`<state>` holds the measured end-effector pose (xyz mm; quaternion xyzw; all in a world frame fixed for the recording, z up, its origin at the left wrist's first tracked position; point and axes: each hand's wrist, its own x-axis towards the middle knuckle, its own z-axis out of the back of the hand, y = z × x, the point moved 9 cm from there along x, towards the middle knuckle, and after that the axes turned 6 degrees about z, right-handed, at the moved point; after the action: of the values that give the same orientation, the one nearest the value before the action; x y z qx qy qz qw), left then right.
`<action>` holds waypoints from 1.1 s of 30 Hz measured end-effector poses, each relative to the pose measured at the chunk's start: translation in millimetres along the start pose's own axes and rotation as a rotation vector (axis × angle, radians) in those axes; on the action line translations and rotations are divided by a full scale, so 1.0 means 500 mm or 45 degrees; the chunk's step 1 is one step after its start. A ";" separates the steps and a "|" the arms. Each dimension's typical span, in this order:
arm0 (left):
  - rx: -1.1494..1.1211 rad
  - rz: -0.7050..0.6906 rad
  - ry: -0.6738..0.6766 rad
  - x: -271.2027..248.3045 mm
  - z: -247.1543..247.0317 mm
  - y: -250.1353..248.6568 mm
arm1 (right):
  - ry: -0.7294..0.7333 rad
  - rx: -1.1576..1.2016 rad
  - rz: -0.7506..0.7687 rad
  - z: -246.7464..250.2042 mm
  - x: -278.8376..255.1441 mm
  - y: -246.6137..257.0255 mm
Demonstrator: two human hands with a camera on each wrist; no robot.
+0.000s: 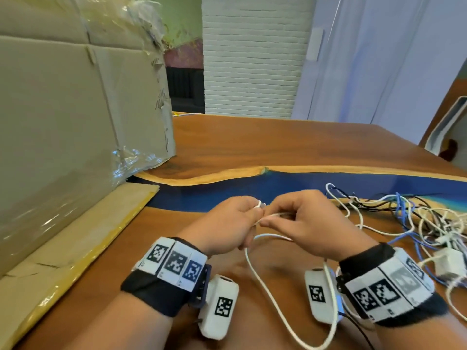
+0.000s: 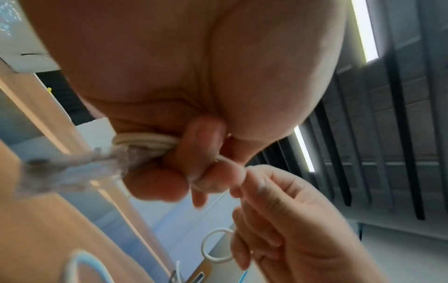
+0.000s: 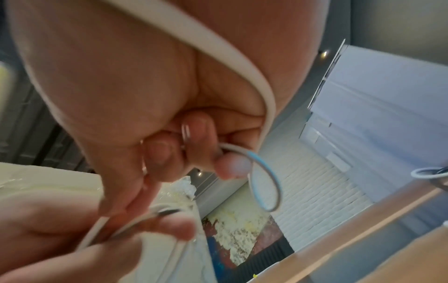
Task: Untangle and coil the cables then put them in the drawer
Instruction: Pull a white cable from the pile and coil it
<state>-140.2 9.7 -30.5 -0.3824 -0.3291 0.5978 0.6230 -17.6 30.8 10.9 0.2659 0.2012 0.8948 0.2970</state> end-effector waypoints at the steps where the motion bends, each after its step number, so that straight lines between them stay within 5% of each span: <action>1: -0.075 0.021 0.062 -0.003 -0.007 -0.001 | -0.077 0.035 0.007 0.016 -0.006 -0.008; 11: -1.223 0.062 0.463 -0.022 -0.043 -0.024 | -0.214 0.302 -0.003 0.035 -0.030 -0.041; 19: -1.406 -0.058 0.403 -0.018 -0.030 -0.039 | -0.219 0.215 -0.066 0.039 -0.033 -0.053; 25: -1.702 -0.102 0.222 -0.002 -0.015 -0.020 | 0.021 0.431 -0.012 -0.041 -0.022 -0.010; 33: -1.702 -0.129 0.323 -0.012 -0.019 -0.045 | -0.099 0.276 -0.103 -0.010 -0.023 -0.034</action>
<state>-121.3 3.0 -15.1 -0.7362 -0.5697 0.1868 0.3138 -5.4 34.9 -5.7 0.3226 0.2958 0.8440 0.3099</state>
